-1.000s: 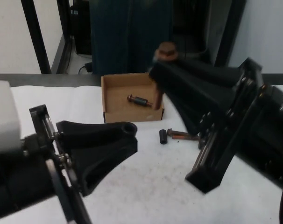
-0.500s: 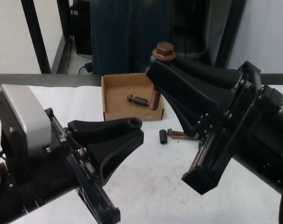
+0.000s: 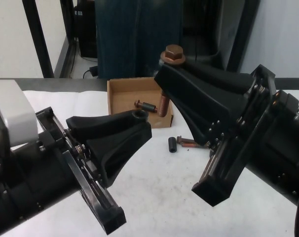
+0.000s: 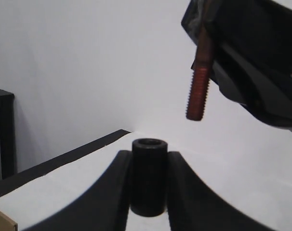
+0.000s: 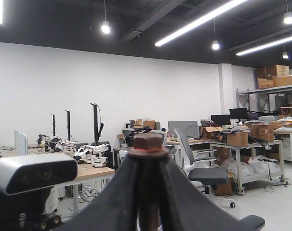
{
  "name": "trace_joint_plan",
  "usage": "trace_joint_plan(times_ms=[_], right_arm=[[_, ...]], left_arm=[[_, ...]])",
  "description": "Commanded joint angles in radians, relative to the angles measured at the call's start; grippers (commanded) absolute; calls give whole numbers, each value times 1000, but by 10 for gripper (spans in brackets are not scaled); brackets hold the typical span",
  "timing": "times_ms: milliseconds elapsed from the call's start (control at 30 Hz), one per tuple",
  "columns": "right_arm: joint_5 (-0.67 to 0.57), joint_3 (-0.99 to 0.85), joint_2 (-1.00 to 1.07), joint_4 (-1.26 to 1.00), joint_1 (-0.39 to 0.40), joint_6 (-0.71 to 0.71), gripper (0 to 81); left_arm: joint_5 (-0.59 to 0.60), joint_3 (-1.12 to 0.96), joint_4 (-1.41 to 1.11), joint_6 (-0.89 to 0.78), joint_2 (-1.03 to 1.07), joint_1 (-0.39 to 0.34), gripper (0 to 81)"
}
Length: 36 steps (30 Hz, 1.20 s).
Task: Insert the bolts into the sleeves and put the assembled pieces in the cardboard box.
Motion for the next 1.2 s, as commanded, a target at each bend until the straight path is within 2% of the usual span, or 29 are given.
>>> trace_joint_plan(times_ms=[0, 400, 733, 1167], right_arm=[[3, -4, 0, -20, 2, 7, 2], [-6, -4, 0, -20, 8, 19, 2], [-6, -4, 0, 7, 49, 22, 2], [-6, -4, 0, 11, 49, 14, 2]], left_arm=[[48, -12, -32, -51, 1, -7, 9], [89, -12, -32, -83, 1, -7, 9], [145, -12, -34, -83, 1, -9, 9], [146, -12, -78, -74, 1, -9, 9]])
